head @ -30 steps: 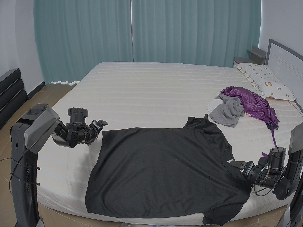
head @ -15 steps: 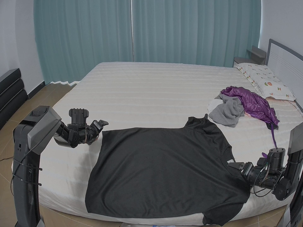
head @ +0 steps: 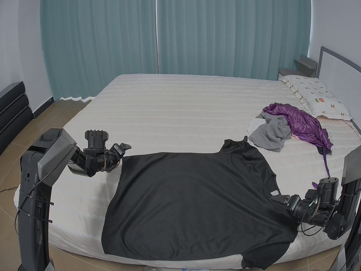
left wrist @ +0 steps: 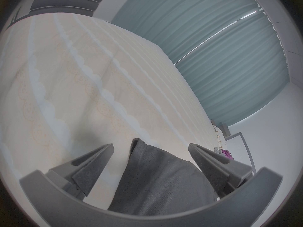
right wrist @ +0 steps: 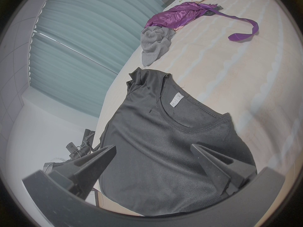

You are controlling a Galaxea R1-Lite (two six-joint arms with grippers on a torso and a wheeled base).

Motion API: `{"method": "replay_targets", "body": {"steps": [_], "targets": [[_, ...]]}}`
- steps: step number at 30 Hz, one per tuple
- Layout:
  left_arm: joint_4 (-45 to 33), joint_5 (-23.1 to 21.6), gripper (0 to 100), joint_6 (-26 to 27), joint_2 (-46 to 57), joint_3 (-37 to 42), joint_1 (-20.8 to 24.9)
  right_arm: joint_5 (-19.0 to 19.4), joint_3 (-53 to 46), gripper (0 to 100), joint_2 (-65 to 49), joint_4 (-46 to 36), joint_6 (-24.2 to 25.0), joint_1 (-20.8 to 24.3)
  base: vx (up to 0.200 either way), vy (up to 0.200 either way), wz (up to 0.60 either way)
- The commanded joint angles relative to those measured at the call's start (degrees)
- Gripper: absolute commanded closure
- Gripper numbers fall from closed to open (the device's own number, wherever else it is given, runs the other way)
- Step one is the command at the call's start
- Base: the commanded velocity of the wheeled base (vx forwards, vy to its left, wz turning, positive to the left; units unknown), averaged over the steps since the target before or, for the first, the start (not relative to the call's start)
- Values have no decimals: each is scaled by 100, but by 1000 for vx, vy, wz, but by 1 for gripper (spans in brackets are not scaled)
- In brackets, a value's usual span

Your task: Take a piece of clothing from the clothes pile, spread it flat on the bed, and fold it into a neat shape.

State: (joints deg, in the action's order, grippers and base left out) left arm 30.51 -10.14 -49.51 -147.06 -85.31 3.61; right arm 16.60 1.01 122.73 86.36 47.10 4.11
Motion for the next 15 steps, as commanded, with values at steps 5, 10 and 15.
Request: {"method": "replay_targets", "body": {"steps": [5,10,15], "targets": [[-2,-14,0,11,-139,-91,96,1,-101,0,22,13,0,11,0,0,0],[7,-23,0,38,-192,-135,131,1,-101,0,22,13,0,20,0,0,0],[16,-14,100,38,-210,-161,149,1,-101,0,14,13,0,20,0,0,0]]}}
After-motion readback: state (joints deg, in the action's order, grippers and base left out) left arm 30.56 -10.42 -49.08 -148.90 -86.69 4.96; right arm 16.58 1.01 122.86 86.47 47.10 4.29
